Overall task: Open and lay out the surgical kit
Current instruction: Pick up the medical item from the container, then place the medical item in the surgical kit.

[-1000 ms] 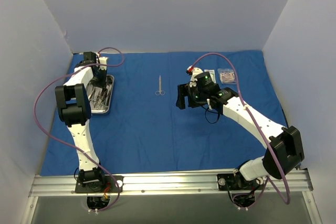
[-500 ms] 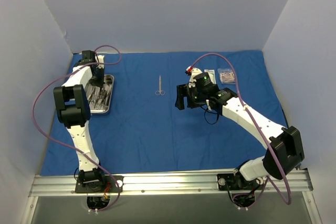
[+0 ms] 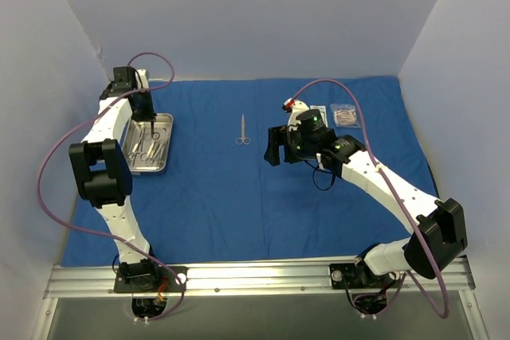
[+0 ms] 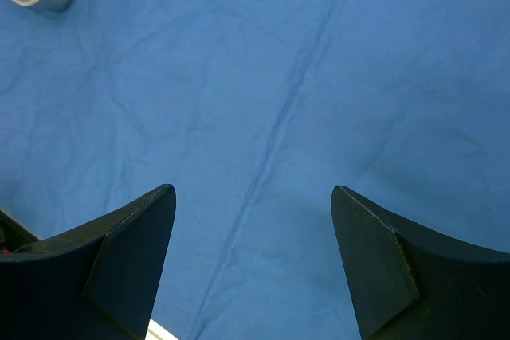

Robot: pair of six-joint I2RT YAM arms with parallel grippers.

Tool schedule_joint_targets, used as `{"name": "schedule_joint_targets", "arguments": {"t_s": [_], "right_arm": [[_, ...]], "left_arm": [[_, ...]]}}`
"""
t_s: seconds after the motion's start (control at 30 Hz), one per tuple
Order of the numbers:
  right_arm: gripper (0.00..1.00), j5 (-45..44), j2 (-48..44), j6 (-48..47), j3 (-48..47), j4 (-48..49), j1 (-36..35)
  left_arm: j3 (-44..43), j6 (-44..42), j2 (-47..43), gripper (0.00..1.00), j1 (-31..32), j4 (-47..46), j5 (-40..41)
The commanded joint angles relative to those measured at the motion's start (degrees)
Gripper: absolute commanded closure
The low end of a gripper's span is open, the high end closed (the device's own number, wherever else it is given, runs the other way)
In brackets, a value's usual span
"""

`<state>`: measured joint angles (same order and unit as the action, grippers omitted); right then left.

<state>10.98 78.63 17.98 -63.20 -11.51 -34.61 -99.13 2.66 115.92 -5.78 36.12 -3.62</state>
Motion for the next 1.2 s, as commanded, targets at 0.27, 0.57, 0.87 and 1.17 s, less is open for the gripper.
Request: {"name": "schedule_joint_targets", "arguments": {"t_s": [0.27,0.57,0.87,1.17], "right_arm": [[0.26,6.8,-2.3,0.0,-0.4,6.8,-0.9],[0.26,15.7,-1.8,0.4,-1.7,13.8,-1.2],[0.27,27.5,0.3,5.3,-2.6,27.5,-2.0],[0.31,33.7,4.3,6.5,-7.5,34.2,-2.2]], "left_arm": [[6.9,9.5,-14.1,0.98,-0.8,-4.9,-5.6],[19.8,22.5,-23.8,0.98,0.9,-24.7,-28.9],[31.6,37.0,-33.7,0.98,10.2,-45.4,-39.4],[35.6,46.7,-38.7,0.98,17.1,-59.2,-41.5]]}}
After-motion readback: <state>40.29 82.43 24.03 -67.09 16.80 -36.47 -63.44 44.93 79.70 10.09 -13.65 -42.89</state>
